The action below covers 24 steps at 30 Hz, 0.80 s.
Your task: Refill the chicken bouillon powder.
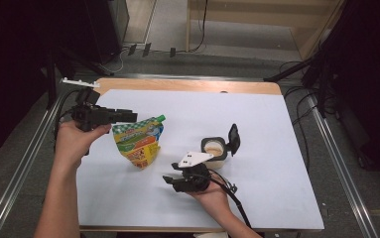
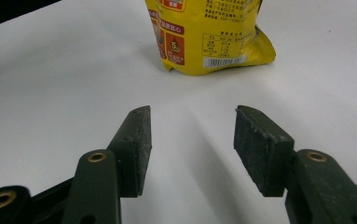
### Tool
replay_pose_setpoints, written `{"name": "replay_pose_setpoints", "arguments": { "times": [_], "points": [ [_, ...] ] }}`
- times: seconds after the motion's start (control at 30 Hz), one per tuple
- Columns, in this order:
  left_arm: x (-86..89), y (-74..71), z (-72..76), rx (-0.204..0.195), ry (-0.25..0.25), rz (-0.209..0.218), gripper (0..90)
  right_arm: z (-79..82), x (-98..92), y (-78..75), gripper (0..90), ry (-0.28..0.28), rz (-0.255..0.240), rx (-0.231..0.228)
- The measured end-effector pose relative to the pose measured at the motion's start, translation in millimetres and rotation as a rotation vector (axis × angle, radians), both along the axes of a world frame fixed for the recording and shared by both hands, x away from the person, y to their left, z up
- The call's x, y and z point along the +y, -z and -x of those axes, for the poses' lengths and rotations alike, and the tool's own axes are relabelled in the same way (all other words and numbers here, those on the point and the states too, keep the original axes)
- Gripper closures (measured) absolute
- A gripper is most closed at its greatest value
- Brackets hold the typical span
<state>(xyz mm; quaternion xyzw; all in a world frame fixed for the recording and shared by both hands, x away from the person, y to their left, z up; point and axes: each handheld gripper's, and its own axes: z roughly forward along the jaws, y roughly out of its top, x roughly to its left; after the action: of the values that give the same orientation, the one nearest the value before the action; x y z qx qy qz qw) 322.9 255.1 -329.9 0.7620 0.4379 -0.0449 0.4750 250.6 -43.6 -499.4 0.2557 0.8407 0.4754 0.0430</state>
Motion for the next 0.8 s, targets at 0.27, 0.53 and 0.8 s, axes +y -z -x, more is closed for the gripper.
{"name": "replay_pose_setpoints", "arguments": {
  "times": [0.27,0.53,0.8],
  "points": [
    [13.9,1.2,-1.6,0.006,-0.055,-0.028,55.2,-0.9,-0.3,-1.4,48.4,-0.002,-0.004,0.002],
    [20.1,13.5,-8.3,0.017,-0.073,-0.035,52.7,-1.5,-2.5,-5.8,49.5,-0.002,-0.004,0.003],
    [29.2,33.2,-16.8,0.043,-0.088,-0.041,49.2,-3.8,-6.3,-13.7,52.7,-0.006,-0.014,0.011]
  ]
}}
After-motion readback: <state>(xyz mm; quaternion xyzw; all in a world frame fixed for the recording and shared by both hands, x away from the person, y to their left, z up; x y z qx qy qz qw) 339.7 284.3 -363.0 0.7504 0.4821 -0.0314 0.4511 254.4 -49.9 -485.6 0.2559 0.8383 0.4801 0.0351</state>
